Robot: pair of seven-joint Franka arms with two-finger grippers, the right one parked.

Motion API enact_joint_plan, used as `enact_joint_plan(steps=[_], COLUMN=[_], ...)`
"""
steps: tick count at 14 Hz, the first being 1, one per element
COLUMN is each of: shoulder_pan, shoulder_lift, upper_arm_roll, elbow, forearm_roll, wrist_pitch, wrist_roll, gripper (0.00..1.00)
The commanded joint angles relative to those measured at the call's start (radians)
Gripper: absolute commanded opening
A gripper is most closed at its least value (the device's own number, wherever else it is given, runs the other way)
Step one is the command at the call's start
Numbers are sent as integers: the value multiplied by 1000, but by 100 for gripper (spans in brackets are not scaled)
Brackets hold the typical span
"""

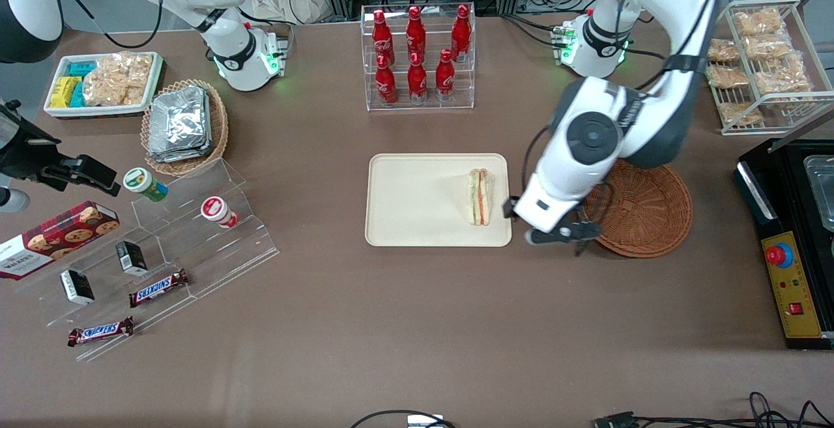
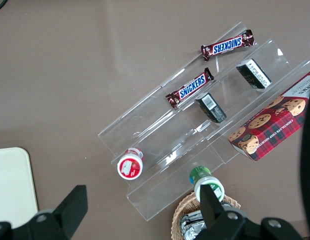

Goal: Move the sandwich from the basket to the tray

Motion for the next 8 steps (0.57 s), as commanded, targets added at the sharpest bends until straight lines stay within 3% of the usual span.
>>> enact_joint_plan(steps=[1,8], shoulder_pan=[56,174], shoulder_lift=[-56,-171], upper_arm_roll=[-11,-11], elbow=[2,5], forearm_roll=[46,52], wrist_pitch=[-64,-179], wrist_roll=[-6,203], gripper=[100,100])
